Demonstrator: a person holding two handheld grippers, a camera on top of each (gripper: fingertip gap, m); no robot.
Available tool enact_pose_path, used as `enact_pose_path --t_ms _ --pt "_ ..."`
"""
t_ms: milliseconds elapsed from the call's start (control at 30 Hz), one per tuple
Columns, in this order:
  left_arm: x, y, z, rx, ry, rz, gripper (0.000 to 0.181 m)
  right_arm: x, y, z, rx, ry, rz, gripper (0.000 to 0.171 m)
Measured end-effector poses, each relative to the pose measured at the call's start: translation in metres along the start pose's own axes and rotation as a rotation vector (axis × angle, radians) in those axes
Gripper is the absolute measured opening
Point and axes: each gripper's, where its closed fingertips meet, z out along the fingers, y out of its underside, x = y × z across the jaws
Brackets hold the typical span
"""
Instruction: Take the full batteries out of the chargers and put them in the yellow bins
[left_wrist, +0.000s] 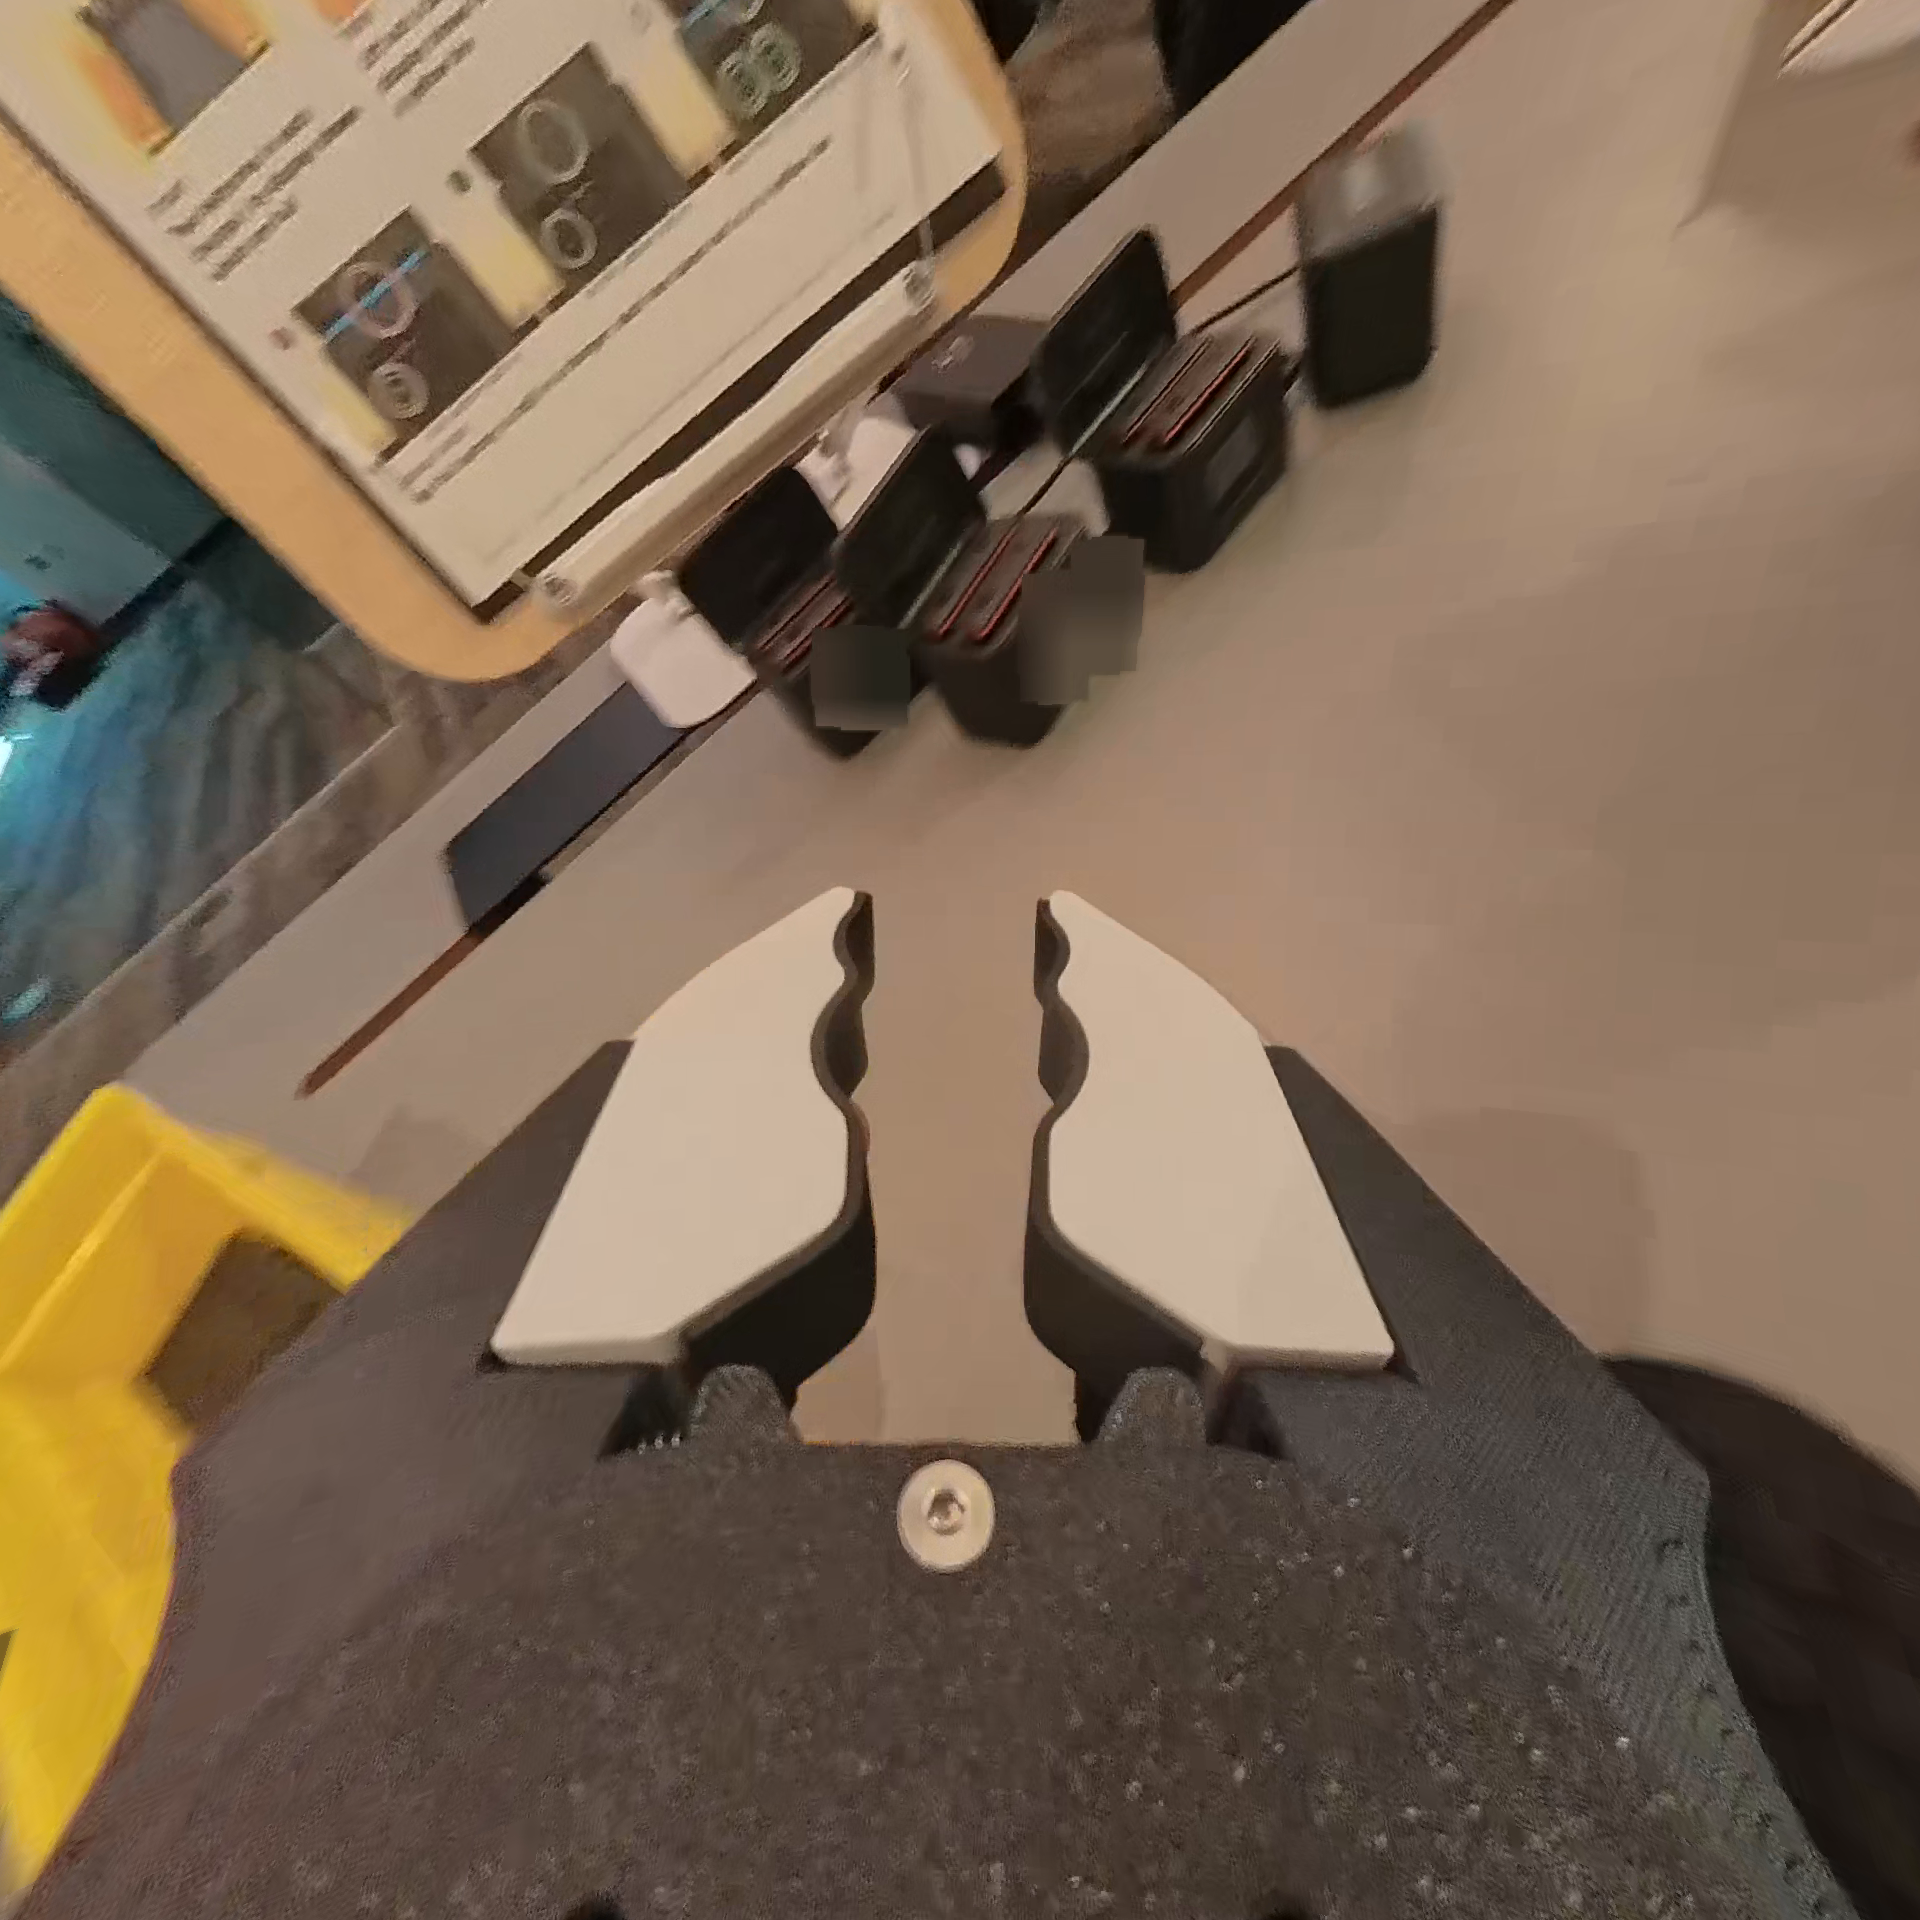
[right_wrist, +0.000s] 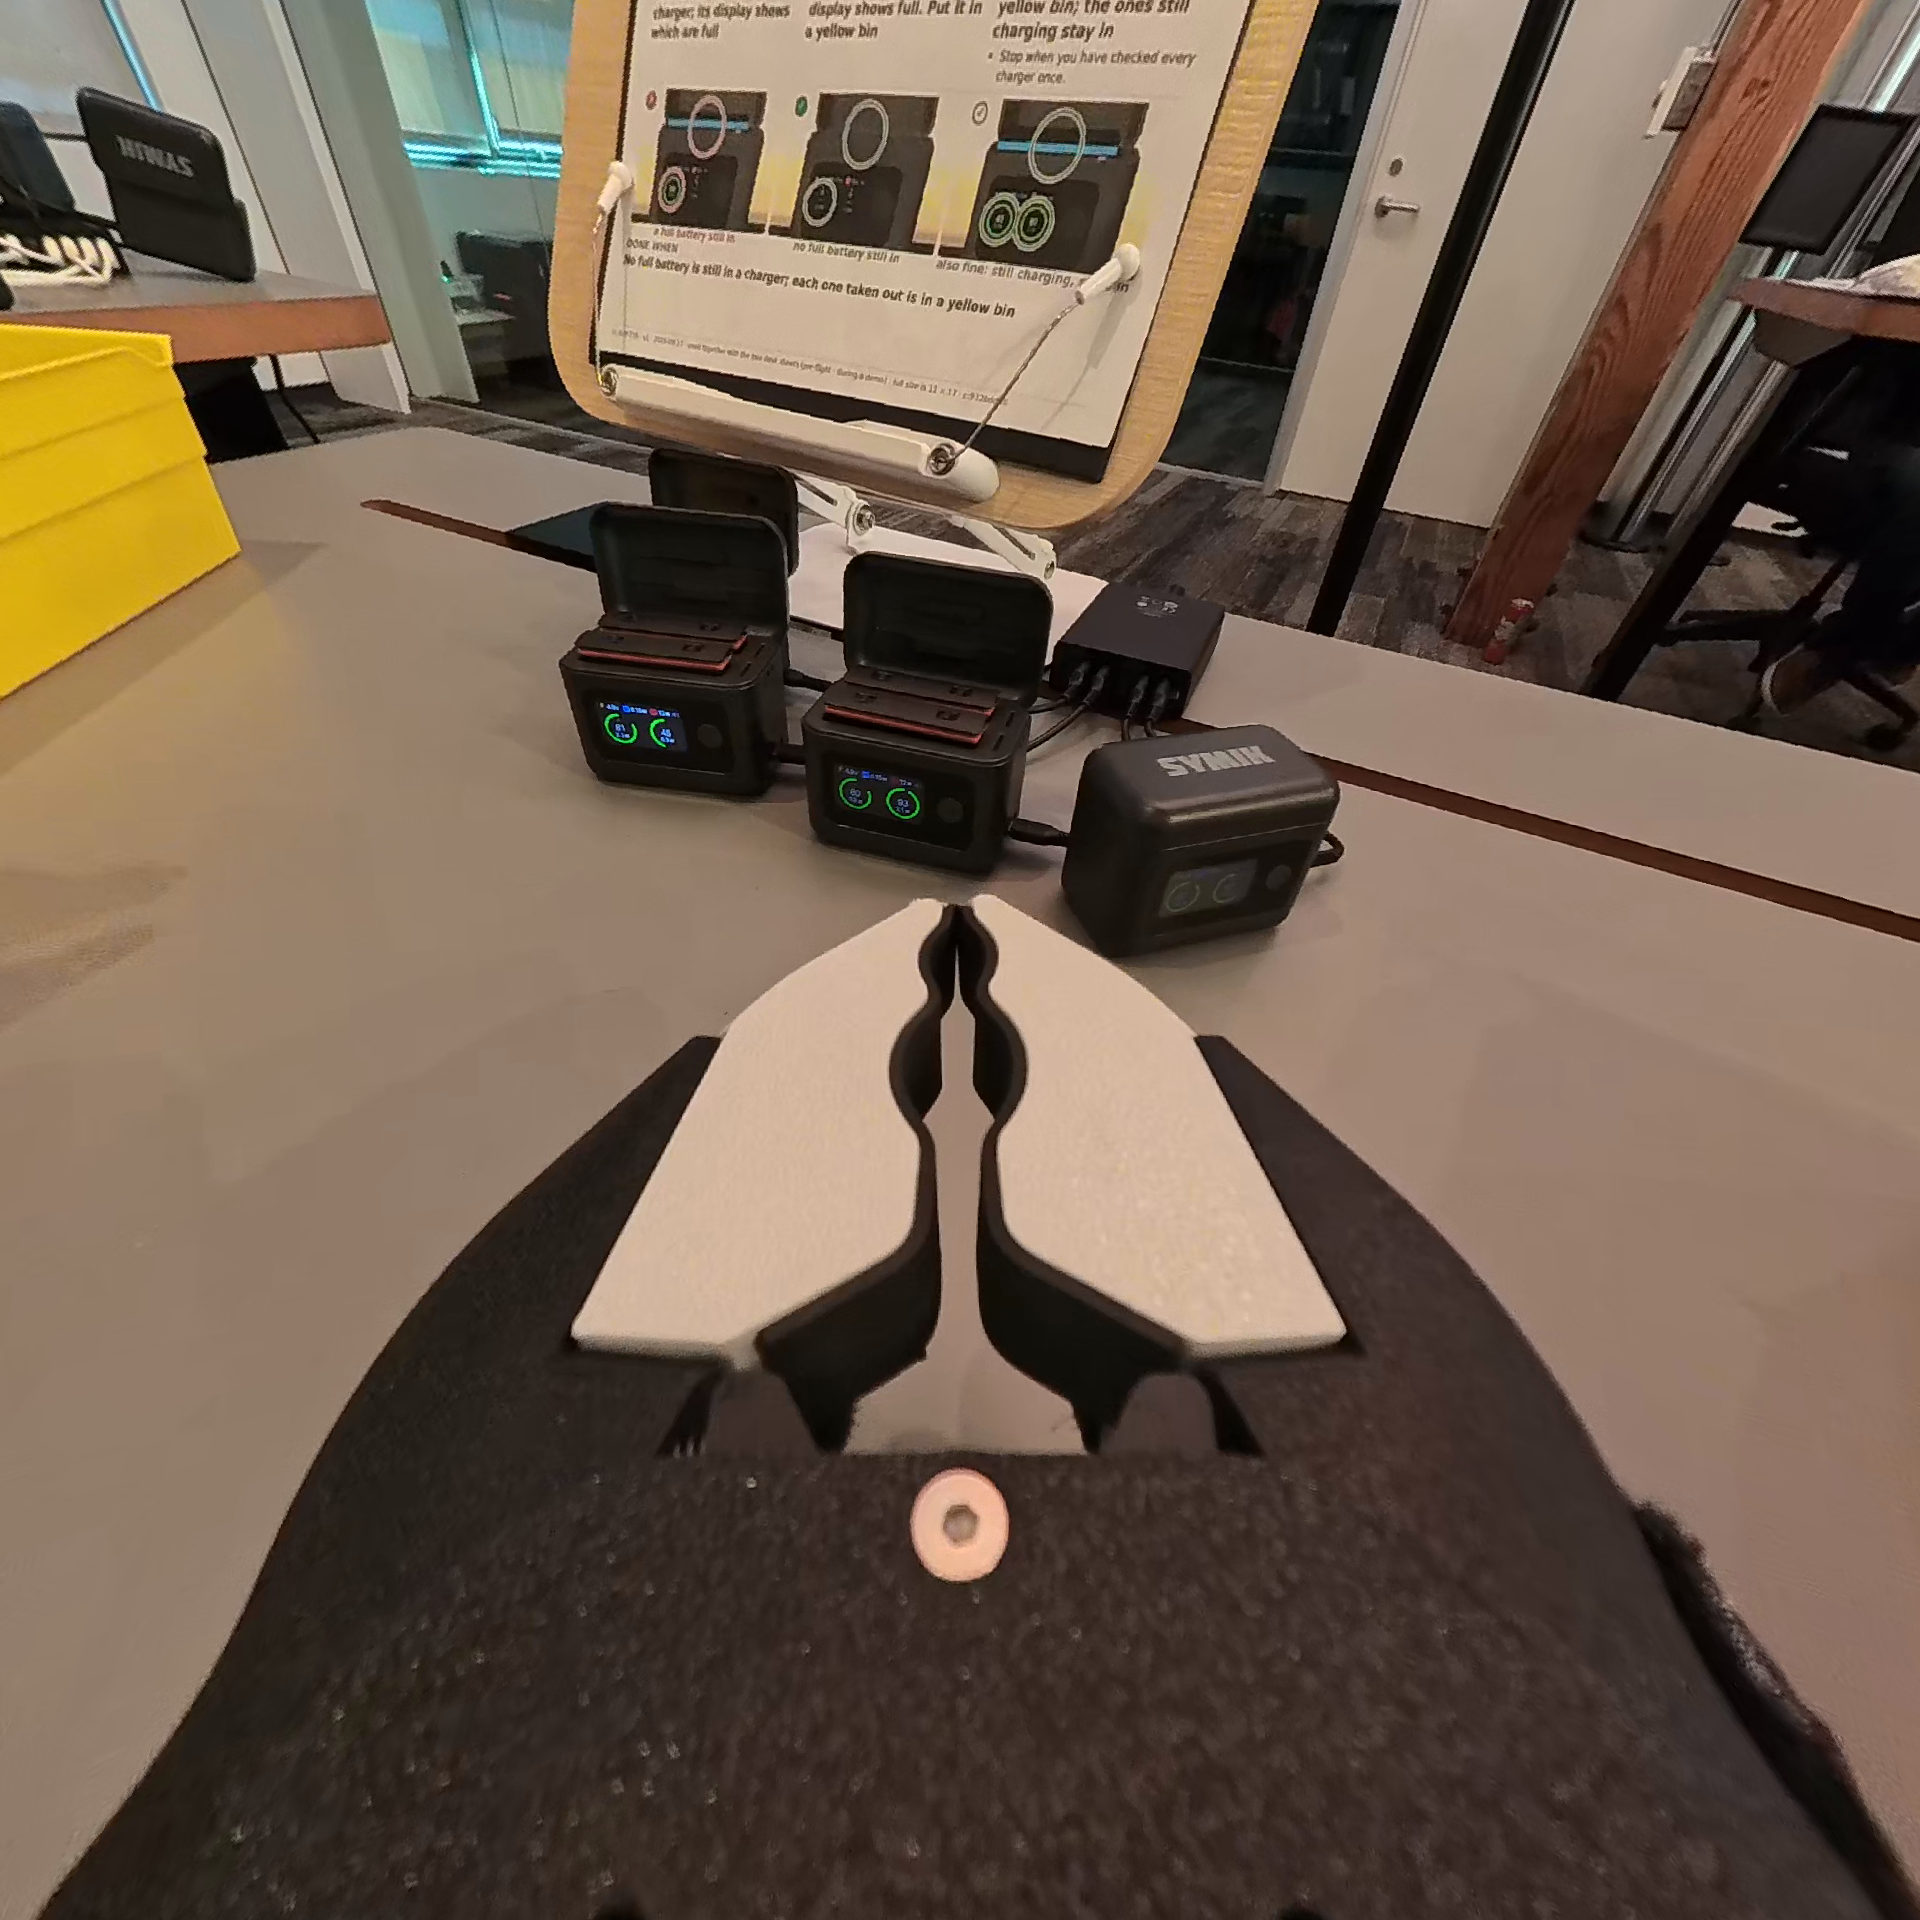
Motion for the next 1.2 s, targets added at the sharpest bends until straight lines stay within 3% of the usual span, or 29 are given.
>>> enact_pose_path --t_ms 300,500,600,800,1000,1100,1200 --pt "0.058 -0.038 0.086 0.087 0.197 -0.242 0.035 0.004 0.004 0.001 -0.011 0.014 0.000 0.000" --pt "0.038 -0.063 0.131 0.158 0.160 -0.501 0.036 0.007 0.011 0.005 -0.040 0.016 -0.007 0.007" --pt "0.020 -0.052 0.137 0.211 0.068 -0.589 0.033 0.014 0.014 0.006 -0.049 0.022 -0.021 0.020" --pt "0.006 -0.025 0.137 0.184 -0.030 -0.412 0.029 0.024 0.027 0.033 -0.166 -0.055 -0.095 0.075" --pt "0.011 -0.031 0.136 0.191 -0.001 -0.390 0.028 0.063 0.018 0.075 -0.296 -0.126 -0.400 0.086" --pt "0.010 -0.031 0.136 0.192 -0.006 -0.369 0.027 0.070 0.019 0.103 -0.436 -0.240 -0.483 0.103" --pt "0.009 -0.028 0.137 0.182 -0.004 -0.363 0.027 0.073 0.032 0.123 -0.640 -0.369 -0.753 0.111"
